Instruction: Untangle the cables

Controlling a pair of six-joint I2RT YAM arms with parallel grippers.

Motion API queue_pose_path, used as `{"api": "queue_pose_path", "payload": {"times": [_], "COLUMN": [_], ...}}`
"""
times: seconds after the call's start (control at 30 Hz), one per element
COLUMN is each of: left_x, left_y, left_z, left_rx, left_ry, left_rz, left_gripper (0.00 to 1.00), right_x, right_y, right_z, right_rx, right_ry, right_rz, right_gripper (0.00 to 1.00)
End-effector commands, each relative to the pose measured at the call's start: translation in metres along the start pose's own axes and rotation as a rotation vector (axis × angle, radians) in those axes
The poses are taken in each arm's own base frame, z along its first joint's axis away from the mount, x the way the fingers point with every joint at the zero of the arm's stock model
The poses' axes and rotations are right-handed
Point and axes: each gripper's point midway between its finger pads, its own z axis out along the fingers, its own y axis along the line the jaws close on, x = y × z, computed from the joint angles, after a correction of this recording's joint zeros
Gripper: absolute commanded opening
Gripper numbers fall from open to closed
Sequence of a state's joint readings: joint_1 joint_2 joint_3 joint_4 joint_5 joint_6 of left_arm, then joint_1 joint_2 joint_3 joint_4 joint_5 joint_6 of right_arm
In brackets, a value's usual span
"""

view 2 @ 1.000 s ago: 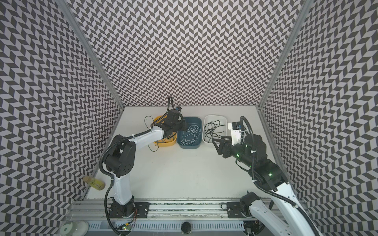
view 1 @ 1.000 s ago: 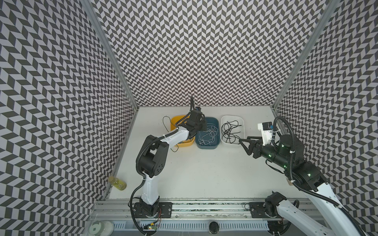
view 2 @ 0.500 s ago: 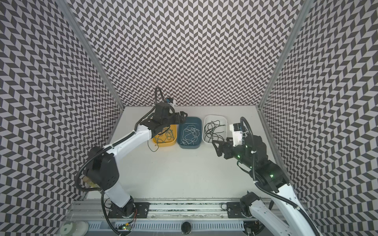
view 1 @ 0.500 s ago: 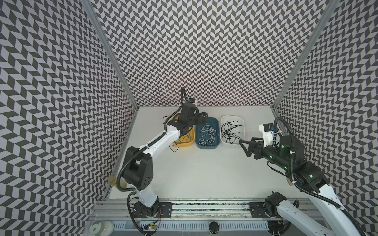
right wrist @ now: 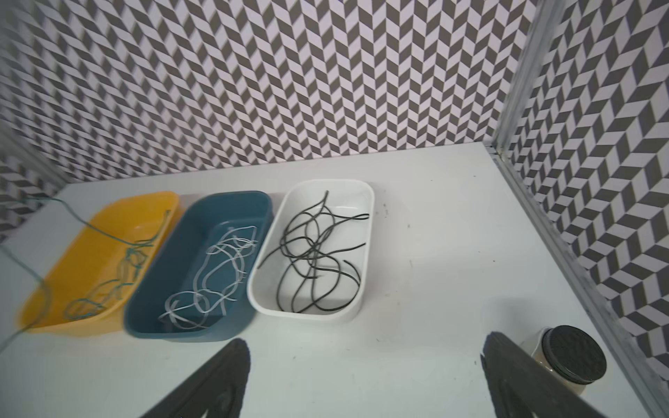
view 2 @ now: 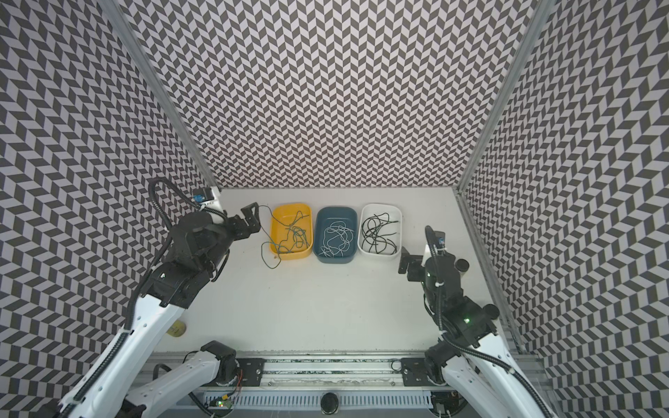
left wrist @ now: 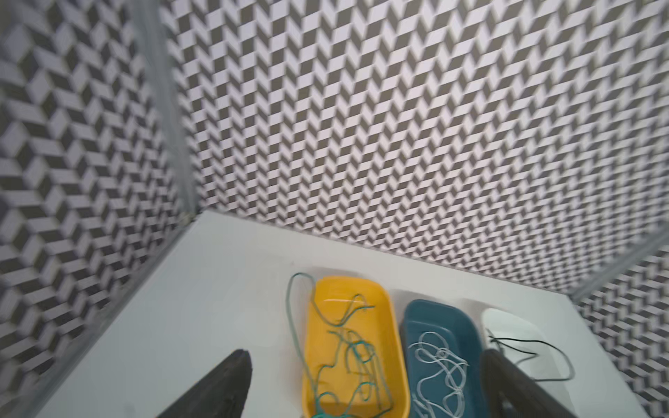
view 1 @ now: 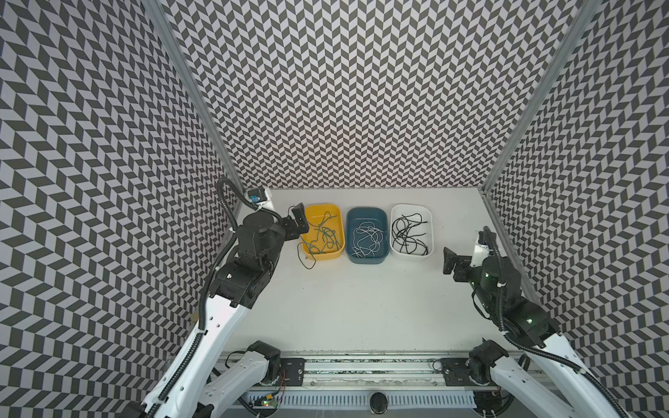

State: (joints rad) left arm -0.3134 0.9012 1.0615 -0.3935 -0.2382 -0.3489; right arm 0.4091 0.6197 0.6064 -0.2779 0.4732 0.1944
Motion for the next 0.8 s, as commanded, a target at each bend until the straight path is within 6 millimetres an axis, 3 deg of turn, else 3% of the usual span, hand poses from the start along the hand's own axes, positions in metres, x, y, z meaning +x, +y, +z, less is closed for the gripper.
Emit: {"api": "queue_pose_path", "payload": {"times": [0.0, 0.13, 0.33, 0.47, 0.53, 0.57, 0.67, 0.77], "left_x": [0.043, 0.075, 0.111, 0.128, 0.129, 0.129, 0.129, 0.141], "left_y": [0.057, 0.100, 0.144, 0.161, 0.168, 0.170, 0.168, 0.170], "left_z": [0.002, 0.009, 0.025, 0.047, 0.055, 0.060, 0.076, 0.092], "left_rx": [-0.233, -0.360, -0.500, -0.512, -0.515, -0.506, -0.454, -0.435], "left_ry": [0.125, 0.129, 0.073, 0.080, 0.065, 0.055, 0.011, 0.029], "left_rz": [-0.062, -0.144, -0.076, -0.060, -0.065, -0.056, 0.021, 0.126], "left_gripper": [1.00, 1.00, 1.00, 1.00, 1.00, 1.00, 1.00, 1.00], "right_x": [-0.020, -0.002, 0.029, 0.048, 0.049, 0.065, 0.081, 0.078], "right_y": [-0.023, -0.028, -0.034, -0.030, -0.037, -0.042, -0.052, -0.046], "right_z": [0.017, 0.042, 0.084, 0.104, 0.111, 0.114, 0.127, 0.136], "right_rx": [0.178, 0.213, 0.273, 0.226, 0.255, 0.251, 0.266, 0.213], "right_ry": [-0.170, -0.146, -0.054, -0.055, -0.083, -0.053, -0.016, -0.052], "right_rz": [-0.043, -0.013, -0.118, -0.138, -0.108, -0.121, -0.123, -0.168], "right_gripper": [1.00, 1.00, 1.00, 1.00, 1.00, 1.00, 1.00, 1.00]}}
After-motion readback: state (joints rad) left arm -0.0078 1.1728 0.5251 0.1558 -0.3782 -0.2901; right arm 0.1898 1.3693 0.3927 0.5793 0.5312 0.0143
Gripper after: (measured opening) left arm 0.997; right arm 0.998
